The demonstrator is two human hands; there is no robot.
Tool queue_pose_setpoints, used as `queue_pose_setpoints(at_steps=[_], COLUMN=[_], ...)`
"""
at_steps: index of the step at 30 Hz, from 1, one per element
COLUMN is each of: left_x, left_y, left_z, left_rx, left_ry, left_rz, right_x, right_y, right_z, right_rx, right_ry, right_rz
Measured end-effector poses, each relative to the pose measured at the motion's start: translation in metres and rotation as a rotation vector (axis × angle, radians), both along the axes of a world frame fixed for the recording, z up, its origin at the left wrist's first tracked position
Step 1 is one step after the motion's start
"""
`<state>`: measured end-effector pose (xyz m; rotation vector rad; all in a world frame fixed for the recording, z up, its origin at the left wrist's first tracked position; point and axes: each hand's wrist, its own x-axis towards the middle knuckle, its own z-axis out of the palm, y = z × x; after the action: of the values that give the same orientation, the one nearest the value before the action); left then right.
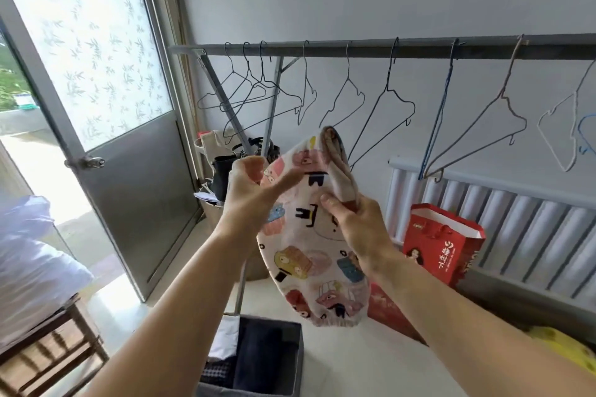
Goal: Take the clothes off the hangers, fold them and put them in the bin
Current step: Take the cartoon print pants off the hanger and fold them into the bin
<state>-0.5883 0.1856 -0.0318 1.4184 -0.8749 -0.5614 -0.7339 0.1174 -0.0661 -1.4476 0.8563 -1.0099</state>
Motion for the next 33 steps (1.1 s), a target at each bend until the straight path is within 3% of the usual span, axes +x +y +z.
queue_pose_setpoints(at_steps=[5,7,12,15,18,22,26,30,33], left_x=[0.027,0.030,0.042,0.046,0.057,0.067,0.081,0.091,0.093], left_y=[0.017,0.021,0.018,0.017,0.017,0.024,0.027,0.030,0.031], left_z=[-0.057,-0.066,-0.067,-0.068,-0.070,-0.066,-0.063,-0.062,-0.062], left_rx=[0.236,0.247,0.006,-0.045,0.012,0.268,0.216,0.256,0.177], left_ry=[0.421,0.496,0.530,0.533,0.548,0.540,0.594,0.526,0.523], left_rz=[-0.252,-0.298,-0.303,-0.336,-0.367,-0.490,-0.580,-0.660,-0.712], right_x=[-0.002,0.001,0.002,0.003,0.009,0.018,0.024,0.031,0.034], right_y=[-0.004,-0.003,0.000,0.005,0.008,0.013,0.018,0.020,0.018], right_z=[0.012,0.013,0.001,-0.006,-0.010,-0.006,-0.002,-0.001,-0.002], right_rx=[0.285,0.347,0.380,0.431,0.456,0.397,0.334,0.350,0.362], right_ry=[-0.205,-0.235,-0.203,-0.180,-0.168,-0.152,-0.173,-0.202,-0.207], right_rz=[0.122,0.161,0.289,0.341,0.350,0.379,0.394,0.394,0.387])
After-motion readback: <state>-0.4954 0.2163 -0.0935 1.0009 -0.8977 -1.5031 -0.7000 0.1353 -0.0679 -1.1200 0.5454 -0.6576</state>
